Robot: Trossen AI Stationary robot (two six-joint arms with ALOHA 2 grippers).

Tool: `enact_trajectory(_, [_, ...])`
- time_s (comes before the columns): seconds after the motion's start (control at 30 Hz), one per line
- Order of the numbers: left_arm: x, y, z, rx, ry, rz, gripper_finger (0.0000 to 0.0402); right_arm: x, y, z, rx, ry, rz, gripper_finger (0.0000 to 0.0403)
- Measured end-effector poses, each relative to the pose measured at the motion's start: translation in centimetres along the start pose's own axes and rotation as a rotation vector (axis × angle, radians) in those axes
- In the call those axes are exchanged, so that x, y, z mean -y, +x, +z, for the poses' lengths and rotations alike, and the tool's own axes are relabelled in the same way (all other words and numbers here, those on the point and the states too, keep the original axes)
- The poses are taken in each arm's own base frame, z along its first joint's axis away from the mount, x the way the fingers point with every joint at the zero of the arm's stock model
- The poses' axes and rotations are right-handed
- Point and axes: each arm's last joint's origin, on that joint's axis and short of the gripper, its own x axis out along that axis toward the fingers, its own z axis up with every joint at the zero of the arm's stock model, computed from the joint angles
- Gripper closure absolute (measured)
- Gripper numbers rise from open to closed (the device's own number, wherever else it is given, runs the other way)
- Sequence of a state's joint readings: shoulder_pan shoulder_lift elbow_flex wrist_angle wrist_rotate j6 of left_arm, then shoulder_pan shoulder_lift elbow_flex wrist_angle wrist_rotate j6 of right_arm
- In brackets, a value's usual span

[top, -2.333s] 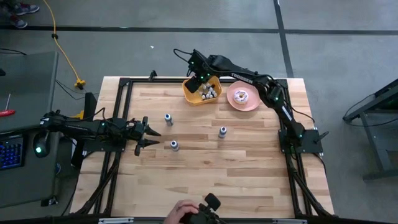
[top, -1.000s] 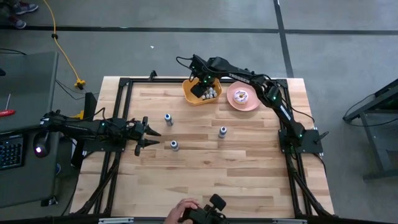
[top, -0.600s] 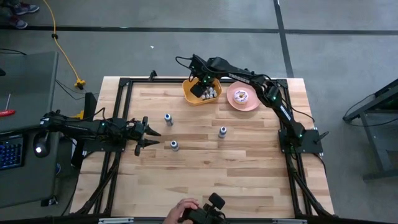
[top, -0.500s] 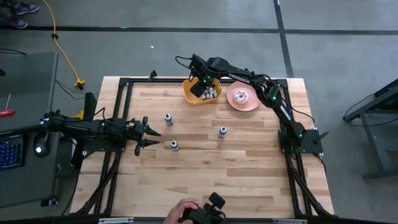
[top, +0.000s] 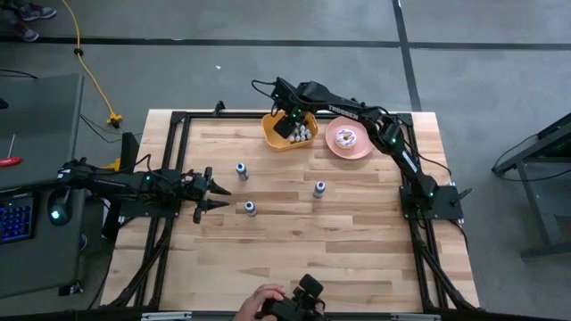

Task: Pick & Place food coloring
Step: Put the large pink food coloring bottle into the yellow bin, then put the big violet food coloring bottle into the yellow bin

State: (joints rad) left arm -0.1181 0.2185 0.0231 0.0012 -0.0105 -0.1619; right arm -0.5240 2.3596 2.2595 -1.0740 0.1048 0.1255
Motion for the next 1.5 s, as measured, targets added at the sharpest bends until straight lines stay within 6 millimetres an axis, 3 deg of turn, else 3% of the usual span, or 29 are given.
enact_trajectory(0.3, [0.0,0.0,0.0,0.0,0.0,0.0,0.0238,0.1,-1.2,0.9,0.068,-0.014,-0.014,0.0213])
enact_trajectory(0.57, [0.0,0.0,0.0,0.0,0.0,0.0,0.0238,0.6,-6.7,1.6,0.19,-0.036,-0.048,0.0212])
enact_trajectory(0.77, [0.0,0.0,0.0,0.0,0.0,0.0,0.0238,0.2,-11.6,0.4,0.195,-0.064,0.014,0.0212])
enact_trajectory(1.17, [0.0,0.0,0.0,0.0,0.0,0.0,0.0238,-1.3,-20.7,-5.5,0.013,-0.224,0.102,0.0212])
enact_trajectory(1.33, [0.0,0.0,0.0,0.0,0.0,-0.001,0.0238,-2.6,-22.4,-8.6,-0.026,-0.299,0.146,0.0212])
enact_trajectory(1.5, [0.0,0.0,0.0,-0.001,0.0,0.0,0.0238,-2.7,-22.9,-13.9,-0.097,-0.378,0.129,0.0212])
